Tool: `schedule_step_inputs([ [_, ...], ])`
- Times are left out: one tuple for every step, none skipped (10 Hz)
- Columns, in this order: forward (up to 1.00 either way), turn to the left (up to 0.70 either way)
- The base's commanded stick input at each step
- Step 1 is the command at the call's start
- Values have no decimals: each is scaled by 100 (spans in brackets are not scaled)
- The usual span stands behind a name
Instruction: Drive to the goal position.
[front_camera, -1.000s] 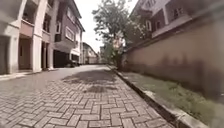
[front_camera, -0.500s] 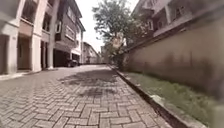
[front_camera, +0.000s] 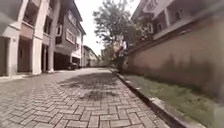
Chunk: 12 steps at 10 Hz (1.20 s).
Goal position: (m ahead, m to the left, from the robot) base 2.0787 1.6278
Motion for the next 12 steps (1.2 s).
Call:
schedule_step_inputs([
  [50, 0],
  [50, 0],
  [50, 0],
  [50, 0],
  [50, 0],
  [50, 18],
  [50, 44],
  [50, 50],
  [50, 50],
  [50, 50],
  [50, 50],
  [50, 50],
])
